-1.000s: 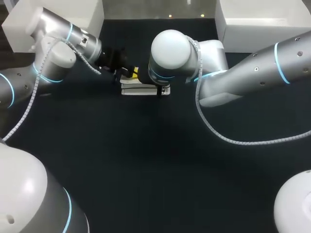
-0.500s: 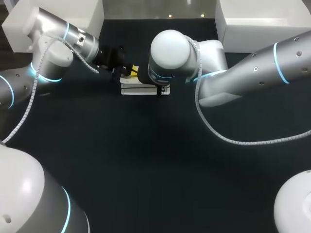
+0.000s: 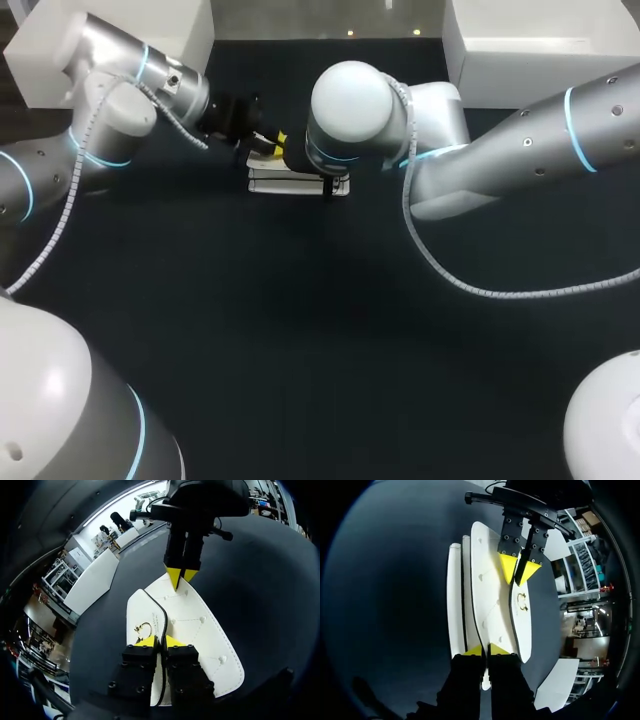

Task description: Pick up the bag, open it, inspect its contents, close it, and place it on the opposite side

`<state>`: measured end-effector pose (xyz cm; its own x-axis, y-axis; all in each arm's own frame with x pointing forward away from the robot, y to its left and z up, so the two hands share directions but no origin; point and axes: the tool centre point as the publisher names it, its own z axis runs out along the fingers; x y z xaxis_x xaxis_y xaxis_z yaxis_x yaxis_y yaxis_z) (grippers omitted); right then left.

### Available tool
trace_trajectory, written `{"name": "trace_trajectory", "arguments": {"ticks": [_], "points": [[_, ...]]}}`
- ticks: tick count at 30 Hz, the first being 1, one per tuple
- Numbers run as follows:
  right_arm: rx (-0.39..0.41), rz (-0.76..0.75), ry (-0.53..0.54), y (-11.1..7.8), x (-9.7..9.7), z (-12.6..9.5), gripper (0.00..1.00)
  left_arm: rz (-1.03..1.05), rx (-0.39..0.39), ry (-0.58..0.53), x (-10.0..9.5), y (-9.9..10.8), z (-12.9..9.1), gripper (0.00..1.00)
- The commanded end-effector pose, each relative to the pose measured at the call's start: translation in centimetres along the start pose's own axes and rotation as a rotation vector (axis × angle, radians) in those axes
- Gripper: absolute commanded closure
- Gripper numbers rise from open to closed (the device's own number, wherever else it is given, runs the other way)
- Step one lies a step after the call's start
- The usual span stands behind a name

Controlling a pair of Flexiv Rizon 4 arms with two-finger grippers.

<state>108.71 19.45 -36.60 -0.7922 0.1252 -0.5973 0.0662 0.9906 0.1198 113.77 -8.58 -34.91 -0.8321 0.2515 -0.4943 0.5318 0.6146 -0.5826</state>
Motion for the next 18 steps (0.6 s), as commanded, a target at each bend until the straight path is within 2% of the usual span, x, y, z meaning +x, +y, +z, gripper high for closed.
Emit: {"name": "trace_trajectory", "arguments": {"ticks": [1, 12, 18], "points": [[0.001, 0.001, -0.004, 0.1, 0.1, 0.1, 1.0, 0.002, 0.003, 0.009, -0.1, 0.5, -0.2, 1.0], [0.001, 0.001, -0.004, 0.1, 0.1, 0.1, 1.0, 0.004, -0.004, 0.037, 0.4, 1.6, -2.0, 1.0], [0.001, 0.001, -0.004, 0.1, 0.1, 0.1, 1.0, 0.038, -0.018, 0.052, 0.2, 0.6, -0.4, 1.0]]}}
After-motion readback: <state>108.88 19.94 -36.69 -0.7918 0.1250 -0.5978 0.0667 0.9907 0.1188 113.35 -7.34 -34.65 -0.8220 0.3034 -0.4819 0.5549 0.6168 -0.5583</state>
